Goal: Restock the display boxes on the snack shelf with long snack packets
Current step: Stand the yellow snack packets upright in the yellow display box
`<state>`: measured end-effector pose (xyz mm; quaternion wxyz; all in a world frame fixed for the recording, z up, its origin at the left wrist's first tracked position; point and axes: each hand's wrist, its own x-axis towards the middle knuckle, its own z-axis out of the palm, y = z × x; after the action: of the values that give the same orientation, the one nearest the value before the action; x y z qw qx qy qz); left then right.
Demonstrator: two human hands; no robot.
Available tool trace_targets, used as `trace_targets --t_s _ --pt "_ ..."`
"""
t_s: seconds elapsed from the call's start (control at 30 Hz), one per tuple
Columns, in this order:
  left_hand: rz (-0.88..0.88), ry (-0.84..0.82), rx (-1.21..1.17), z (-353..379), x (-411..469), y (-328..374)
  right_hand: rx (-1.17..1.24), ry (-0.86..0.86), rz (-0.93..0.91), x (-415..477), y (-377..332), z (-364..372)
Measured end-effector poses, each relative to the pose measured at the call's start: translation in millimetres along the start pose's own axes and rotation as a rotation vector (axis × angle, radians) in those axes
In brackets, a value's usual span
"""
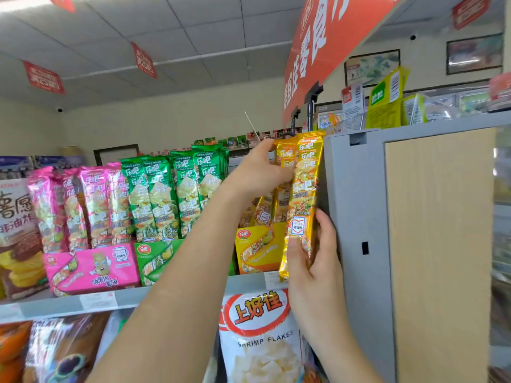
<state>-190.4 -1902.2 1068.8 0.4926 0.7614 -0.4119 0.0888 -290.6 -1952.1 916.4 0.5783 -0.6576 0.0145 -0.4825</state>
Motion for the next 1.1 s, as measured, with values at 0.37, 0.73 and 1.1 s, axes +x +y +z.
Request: trace_targets --t_s 0.37,0.73,1.1 --pt "0.585 0.663 -0.083 -16.9 -58.8 18.1 -0.058 0.036 -0.176 39.3 -23.1 10.5" --pt "0.415 0.558 -0.007 -46.7 -116.3 -12.3 -0.251 -0.061 -0.196 111.6 -56.6 38.8" --pt "0.12 0.272 0.035 -21.1 -126.0 -57.4 -0.564 -0.423 0.098 132.7 -19.3 62.5"
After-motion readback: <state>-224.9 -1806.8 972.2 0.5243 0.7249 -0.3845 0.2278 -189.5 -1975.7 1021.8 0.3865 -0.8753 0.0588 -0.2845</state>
